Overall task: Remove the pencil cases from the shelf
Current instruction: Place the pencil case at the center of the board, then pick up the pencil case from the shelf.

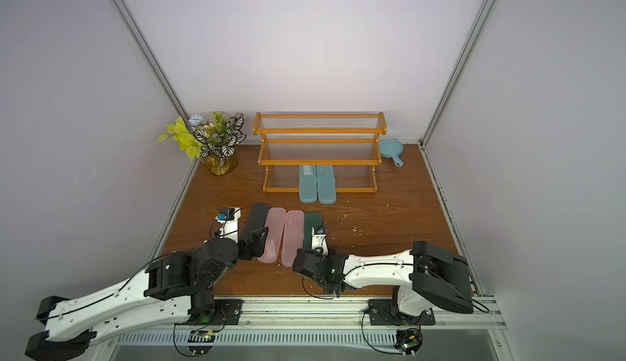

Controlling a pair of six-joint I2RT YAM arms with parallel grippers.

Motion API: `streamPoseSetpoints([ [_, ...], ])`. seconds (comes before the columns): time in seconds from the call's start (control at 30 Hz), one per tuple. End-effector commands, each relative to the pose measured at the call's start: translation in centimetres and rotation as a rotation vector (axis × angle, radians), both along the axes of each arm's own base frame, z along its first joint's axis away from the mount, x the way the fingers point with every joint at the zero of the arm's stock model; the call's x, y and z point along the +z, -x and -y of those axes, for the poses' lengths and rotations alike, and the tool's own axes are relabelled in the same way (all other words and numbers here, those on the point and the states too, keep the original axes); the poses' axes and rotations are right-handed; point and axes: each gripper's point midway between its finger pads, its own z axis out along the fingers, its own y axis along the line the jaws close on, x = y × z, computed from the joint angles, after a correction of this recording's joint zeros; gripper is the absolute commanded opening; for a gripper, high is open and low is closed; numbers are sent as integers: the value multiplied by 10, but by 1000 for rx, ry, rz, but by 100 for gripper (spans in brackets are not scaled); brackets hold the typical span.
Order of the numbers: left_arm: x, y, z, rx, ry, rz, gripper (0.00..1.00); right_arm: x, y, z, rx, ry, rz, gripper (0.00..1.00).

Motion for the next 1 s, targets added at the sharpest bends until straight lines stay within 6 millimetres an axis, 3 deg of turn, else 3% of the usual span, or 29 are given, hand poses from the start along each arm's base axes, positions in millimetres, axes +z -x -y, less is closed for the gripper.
streamPoseSetpoints([
  [0.0, -9, 0, -4, 15, -13, -17, 97, 29, -14, 6, 22, -10, 47, 93],
  [0.13, -16, 2, -4, 10, -15, -34, 97, 45, -35, 22, 42, -36, 47, 93],
  [0.3, -24, 2, -4, 25, -11, -52, 97, 64, -71, 56, 48, -35, 77, 94],
  [0.47, -33, 0, -7, 62, -22, -61, 97, 68, -102, 78, 94, -22, 62, 95],
  [0.73, -42, -2, -8, 90, 4, -64, 97, 56, -143, 76, 203, 28, -18, 96],
  [0.97, -40, -5, -4, 86, 20, -64, 97, 49, -182, 74, 179, 91, -38, 97],
])
